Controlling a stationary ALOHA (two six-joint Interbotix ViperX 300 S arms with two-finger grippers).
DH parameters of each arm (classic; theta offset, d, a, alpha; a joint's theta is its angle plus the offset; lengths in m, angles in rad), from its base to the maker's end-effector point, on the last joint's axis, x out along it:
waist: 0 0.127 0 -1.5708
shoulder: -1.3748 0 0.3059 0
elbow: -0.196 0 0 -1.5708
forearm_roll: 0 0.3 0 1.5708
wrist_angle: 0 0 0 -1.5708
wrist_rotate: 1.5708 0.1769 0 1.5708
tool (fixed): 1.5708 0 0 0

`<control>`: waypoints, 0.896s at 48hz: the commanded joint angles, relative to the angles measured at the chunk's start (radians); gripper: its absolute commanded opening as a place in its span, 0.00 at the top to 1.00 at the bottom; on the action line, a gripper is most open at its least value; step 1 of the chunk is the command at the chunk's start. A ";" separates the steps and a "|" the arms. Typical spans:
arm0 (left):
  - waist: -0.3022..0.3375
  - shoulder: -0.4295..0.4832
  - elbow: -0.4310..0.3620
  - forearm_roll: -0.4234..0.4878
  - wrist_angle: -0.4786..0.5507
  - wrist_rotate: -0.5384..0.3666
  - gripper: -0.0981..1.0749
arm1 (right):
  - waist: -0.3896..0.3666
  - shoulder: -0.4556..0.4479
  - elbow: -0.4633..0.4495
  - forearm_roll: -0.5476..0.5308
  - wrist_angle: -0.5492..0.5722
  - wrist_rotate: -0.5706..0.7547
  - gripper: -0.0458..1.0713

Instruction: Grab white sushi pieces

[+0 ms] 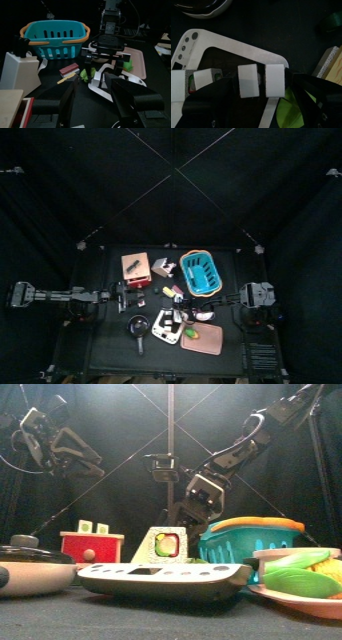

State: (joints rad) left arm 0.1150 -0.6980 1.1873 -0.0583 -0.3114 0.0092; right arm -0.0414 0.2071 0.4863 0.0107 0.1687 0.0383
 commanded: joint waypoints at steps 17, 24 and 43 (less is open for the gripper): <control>0.003 0.000 -0.011 -0.002 -0.008 0.000 0.20 | -0.012 -0.025 -0.023 -0.006 -0.005 0.000 0.38; 0.003 0.000 -0.012 -0.002 -0.008 0.000 0.20 | -0.014 -0.025 -0.023 -0.006 -0.005 0.000 0.38; 0.003 0.000 -0.011 -0.002 -0.008 0.000 0.20 | -0.014 -0.025 -0.025 -0.008 -0.005 0.000 0.39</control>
State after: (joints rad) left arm 0.1166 -0.6980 1.1873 -0.0598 -0.3114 0.0092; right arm -0.0476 0.2071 0.4847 0.0031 0.1687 0.0383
